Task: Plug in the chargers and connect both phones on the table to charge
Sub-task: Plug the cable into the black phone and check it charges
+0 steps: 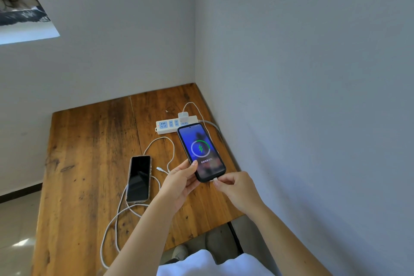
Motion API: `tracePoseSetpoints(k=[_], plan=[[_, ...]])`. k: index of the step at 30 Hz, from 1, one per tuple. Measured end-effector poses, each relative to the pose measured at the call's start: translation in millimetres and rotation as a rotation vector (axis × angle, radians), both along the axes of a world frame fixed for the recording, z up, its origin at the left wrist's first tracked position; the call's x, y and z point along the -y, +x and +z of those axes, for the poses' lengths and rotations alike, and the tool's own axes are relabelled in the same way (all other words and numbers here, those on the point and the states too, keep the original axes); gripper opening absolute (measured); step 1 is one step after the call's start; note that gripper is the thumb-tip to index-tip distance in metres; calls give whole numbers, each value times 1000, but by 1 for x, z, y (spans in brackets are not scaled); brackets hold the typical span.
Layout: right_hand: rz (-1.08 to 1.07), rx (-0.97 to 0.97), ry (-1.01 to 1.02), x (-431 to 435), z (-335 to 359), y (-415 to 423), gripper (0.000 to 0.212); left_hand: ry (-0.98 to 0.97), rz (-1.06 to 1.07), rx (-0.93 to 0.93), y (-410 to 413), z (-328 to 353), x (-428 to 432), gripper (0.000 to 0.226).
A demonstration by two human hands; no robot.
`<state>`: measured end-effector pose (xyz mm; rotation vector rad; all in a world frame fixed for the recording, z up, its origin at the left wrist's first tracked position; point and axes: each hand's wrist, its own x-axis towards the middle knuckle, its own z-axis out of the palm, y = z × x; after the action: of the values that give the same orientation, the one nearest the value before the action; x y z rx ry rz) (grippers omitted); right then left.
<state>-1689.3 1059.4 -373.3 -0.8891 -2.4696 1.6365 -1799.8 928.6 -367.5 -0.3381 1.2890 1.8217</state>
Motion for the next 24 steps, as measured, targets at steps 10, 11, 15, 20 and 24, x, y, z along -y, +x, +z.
tracePoseSetpoints(k=[10,11,15,20,24], plan=[[0,12,5,-5,-2,-1,16,-17,4,-8,0,-2,-6,24],[0,13,4,-5,-2,-1,16,-16,5,-6,-1,-2,-5,22],[9,9,-4,-6,0,0,15,0,-11,-11,-1,-3,-4,21],[31,9,-26,-7,-1,1,15,6,-54,-27,-2,-5,-3,18],[28,23,-27,-9,-5,1,17,-23,-40,-14,-3,-7,-5,20]])
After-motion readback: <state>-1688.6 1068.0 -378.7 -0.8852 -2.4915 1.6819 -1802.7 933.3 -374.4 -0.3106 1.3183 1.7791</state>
